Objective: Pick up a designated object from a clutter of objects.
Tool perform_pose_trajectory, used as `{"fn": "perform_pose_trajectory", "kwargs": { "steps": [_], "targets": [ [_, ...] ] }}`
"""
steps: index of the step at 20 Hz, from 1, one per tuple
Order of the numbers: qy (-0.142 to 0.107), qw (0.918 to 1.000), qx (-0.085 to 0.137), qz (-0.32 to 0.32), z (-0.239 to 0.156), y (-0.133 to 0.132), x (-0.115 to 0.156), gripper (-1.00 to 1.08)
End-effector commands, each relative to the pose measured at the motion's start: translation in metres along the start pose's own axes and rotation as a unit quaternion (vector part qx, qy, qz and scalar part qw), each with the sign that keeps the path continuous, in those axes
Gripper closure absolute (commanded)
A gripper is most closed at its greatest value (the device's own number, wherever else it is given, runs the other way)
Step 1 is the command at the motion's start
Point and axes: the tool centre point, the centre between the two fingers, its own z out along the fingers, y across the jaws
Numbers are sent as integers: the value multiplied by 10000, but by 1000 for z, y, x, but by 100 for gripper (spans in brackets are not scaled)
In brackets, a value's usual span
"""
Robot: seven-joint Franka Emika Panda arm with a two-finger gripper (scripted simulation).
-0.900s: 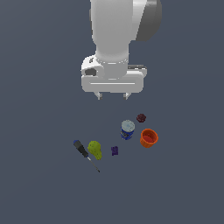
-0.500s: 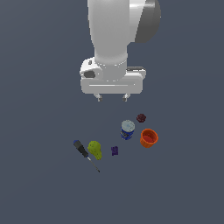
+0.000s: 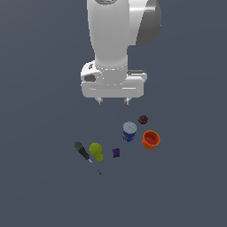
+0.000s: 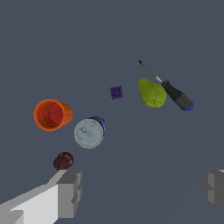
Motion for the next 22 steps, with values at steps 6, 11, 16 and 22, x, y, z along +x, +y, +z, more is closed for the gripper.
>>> {"fn": "perform_pose_trajectory", "kwargs": {
  "steps": [6, 11, 16, 22],
  "targets": [
    [13, 10000, -42, -80, 23, 0, 18, -92],
    [33, 9998, -87, -181, 52, -1, 38, -92],
    [59, 9994, -138, -324, 95, -3, 61, -92],
    [89, 9985, -181, -503, 151, -5, 84, -92]
  ]
}}
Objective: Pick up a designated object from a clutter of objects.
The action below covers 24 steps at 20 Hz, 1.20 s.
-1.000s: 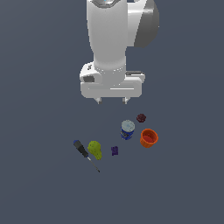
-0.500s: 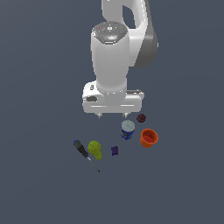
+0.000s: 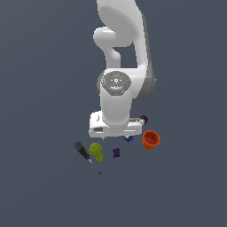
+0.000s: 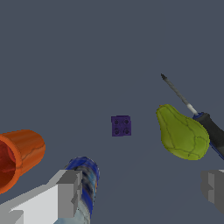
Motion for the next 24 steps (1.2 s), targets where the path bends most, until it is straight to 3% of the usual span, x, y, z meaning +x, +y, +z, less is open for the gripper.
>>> {"fn": "perform_pose_trajectory", "kwargs": {
  "steps": [1, 10, 24],
  "targets": [
    [18, 10000, -14, -70, 22, -1, 8, -92],
    [46, 9997, -34, -225, 73, -4, 21, -92],
    [44, 9997, -35, -251, 99, -4, 22, -92]
  ]
}}
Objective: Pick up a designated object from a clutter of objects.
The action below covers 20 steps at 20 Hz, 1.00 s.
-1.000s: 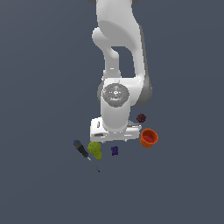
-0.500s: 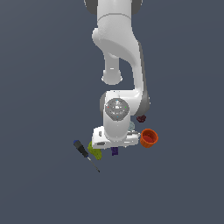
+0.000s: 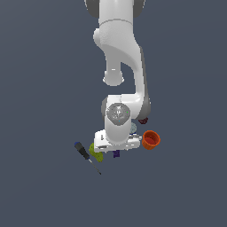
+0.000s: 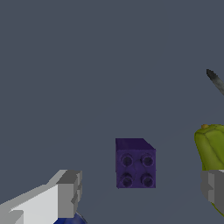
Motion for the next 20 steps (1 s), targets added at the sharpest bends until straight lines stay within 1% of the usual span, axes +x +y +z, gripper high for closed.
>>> {"fn": "perform_pose_trajectory", "kwargs": {
  "steps": [1, 6, 11, 12, 20],
  "targets": [
    [-4, 10000, 0, -2, 11, 0, -1, -92],
    [-1, 10000, 0, -4, 34, 0, -1, -92],
    [-1, 10000, 0, -4, 40, 0, 0, -92],
    [-1, 10000, 0, -4, 40, 0, 0, 108],
    [-1, 10000, 0, -4, 40, 0, 0, 108]
  ]
}}
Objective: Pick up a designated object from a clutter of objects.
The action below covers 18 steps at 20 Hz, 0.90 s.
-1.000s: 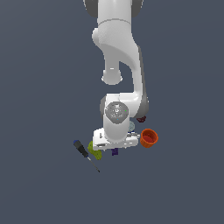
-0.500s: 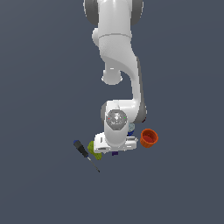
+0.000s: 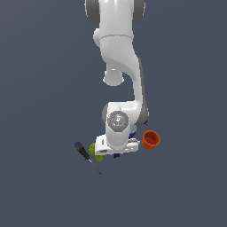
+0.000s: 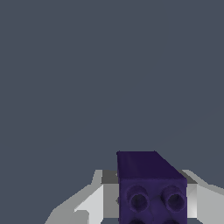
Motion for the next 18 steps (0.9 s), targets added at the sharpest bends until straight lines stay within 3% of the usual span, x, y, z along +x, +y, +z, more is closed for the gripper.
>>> {"fn": "perform_pose_trajectory", "kwargs": {
  "steps": [1, 10, 18],
  "targets": [
    [-18, 10000, 2, -2, 3, 0, -1, 108],
    [1, 10000, 0, 0, -13, -8, -5, 108],
    [1, 10000, 0, 0, -55, -33, -22, 108]
  ]
}}
